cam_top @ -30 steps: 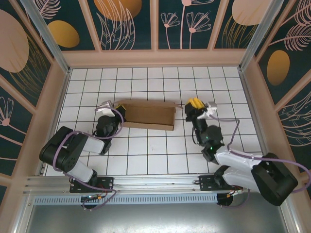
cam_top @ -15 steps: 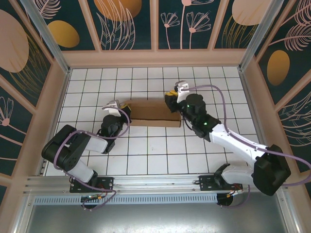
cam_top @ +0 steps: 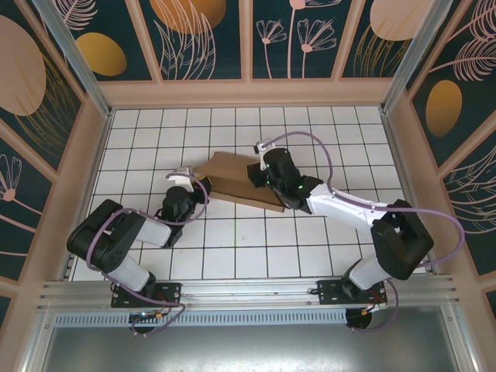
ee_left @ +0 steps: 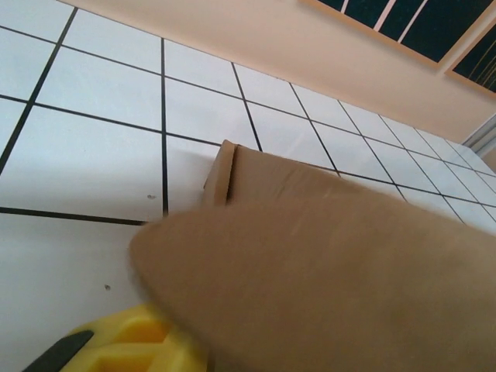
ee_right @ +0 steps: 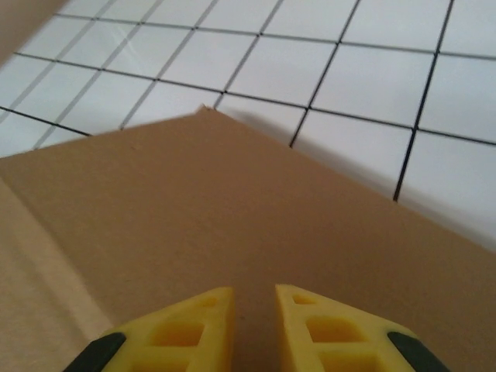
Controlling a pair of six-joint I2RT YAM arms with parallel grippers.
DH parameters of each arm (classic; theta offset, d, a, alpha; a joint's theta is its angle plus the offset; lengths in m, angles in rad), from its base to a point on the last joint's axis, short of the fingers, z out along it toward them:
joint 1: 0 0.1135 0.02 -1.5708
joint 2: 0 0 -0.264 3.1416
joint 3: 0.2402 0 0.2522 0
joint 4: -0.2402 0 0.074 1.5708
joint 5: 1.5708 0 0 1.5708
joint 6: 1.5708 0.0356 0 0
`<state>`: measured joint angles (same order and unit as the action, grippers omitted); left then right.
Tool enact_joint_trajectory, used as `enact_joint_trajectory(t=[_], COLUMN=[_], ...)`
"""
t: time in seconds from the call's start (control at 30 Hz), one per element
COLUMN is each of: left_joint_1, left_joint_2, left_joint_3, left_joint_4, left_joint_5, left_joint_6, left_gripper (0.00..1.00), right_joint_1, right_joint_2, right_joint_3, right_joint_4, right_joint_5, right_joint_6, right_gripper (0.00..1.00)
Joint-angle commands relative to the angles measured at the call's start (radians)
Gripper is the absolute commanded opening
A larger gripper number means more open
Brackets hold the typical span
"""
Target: Fold the paper box
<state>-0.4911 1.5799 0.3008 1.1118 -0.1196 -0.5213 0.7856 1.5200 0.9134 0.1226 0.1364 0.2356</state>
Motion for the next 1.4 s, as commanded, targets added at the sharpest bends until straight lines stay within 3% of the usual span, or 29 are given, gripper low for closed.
enact_joint_trajectory(t=[0.0, 0.33, 0.5, 0.67, 0.83, 0.9, 0.97, 1.07, 1.23, 1.37], left_joint_1=[-0.007, -0.007, -0.007, -0.007, -0.006, -0.007, -0.006, -0.006, -0.006, -0.004], left_joint_2=[-0.053, -0.278, -0.446, -0.683, -0.865, -0.867, -0.845, -0.761, -0.546, -0.443], left_joint_3=[-0.013, -0.086, -0.077, -0.029, 0.061, 0.102, 0.131, 0.199, 0.328, 0.395], left_joint_4=[-0.052, -0.377, -0.665, -0.994, -1.043, -1.036, -0.995, -0.956, -0.960, -0.978], left_joint_5=[0.034, -0.059, -0.125, -0.266, -0.371, -0.405, -0.380, -0.238, 0.017, 0.038], left_joint_6=[-0.054, -0.286, -0.398, -0.490, -0.297, -0.239, -0.169, -0.061, -0.032, -0.023], left_gripper=[0.39, 0.43, 0.45, 0.42, 0.39, 0.45, 0.51, 0.41, 0.39, 0.40], right_joint_1=[0.011, -0.019, -0.032, -0.040, -0.039, -0.038, -0.036, -0.034, -0.035, -0.030], right_joint_2=[0.016, 0.011, 0.004, 0.000, 0.036, 0.064, 0.094, 0.130, 0.205, 0.224], right_joint_3=[-0.027, -0.030, -0.032, -0.043, -0.066, -0.082, -0.099, -0.119, -0.109, -0.064], right_joint_4=[0.024, 0.035, 0.035, 0.031, 0.022, 0.022, 0.021, 0.025, 0.000, -0.064], right_joint_5=[0.053, 0.043, 0.025, 0.017, -0.051, -0.071, -0.071, -0.064, 0.009, 0.035], right_joint_6=[0.032, 0.018, 0.012, 0.005, 0.011, 0.011, 0.008, -0.004, -0.008, -0.012], right_gripper=[0.21, 0.23, 0.24, 0.23, 0.18, 0.18, 0.17, 0.17, 0.18, 0.19])
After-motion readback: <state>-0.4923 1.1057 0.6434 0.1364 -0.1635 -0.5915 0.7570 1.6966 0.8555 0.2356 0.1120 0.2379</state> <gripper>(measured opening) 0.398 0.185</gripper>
